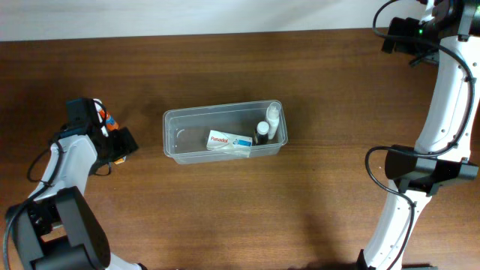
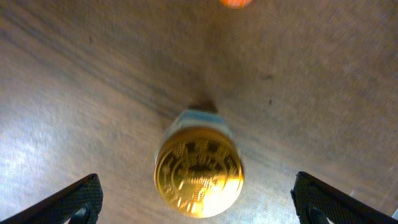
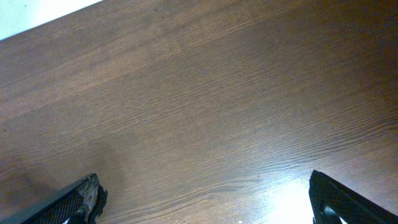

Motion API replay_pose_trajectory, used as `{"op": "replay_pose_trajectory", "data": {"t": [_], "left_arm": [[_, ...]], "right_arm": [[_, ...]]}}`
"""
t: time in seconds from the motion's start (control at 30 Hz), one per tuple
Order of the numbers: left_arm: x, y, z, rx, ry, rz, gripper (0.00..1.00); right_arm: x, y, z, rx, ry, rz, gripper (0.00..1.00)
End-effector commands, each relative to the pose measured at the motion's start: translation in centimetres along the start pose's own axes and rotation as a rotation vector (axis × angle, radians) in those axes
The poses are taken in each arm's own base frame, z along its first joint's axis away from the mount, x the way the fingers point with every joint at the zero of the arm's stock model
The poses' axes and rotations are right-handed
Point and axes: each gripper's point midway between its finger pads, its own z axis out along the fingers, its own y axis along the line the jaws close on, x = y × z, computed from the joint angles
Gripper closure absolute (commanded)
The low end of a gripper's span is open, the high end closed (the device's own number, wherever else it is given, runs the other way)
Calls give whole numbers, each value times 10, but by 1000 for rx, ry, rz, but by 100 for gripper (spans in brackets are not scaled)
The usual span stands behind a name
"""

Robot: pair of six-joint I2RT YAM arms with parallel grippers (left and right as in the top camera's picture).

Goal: Pack container
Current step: 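Lower the left gripper over the gold-capped jar to grasp it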

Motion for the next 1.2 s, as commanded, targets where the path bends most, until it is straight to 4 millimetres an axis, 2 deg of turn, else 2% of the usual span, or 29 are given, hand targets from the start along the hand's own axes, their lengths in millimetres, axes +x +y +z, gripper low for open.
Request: {"op": "replay_pose_trajectory", "data": {"t": [0.0, 0.23, 0.5, 0.63, 0.77, 0.87, 1.1, 1.17], "left_arm": [[-6, -1, 2, -5, -31, 20, 3], [-13, -3, 10, -1, -52, 18, 3], [-6, -2, 29, -10, -10, 20, 9], [-5, -2, 32, -11, -4, 20, 21], [-7, -2, 32, -9, -11, 20, 28], [-7, -2, 32, -9, -12, 20, 39], [-7, -2, 32, -10, -10, 20, 53], [-7, -2, 32, -10, -10, 20, 66]], "right_arm": [[1, -4, -4, 10, -3, 11, 2], [1, -4, -4, 10, -3, 12, 2], [1, -4, -4, 10, -3, 12, 2], [1, -4, -4, 10, -3, 11, 2], [1, -4, -4, 10, -3, 11, 2], [1, -4, -4, 10, -3, 12, 2], [1, -4, -4, 10, -3, 12, 2], [1, -4, -4, 10, -3, 12, 2]]}}
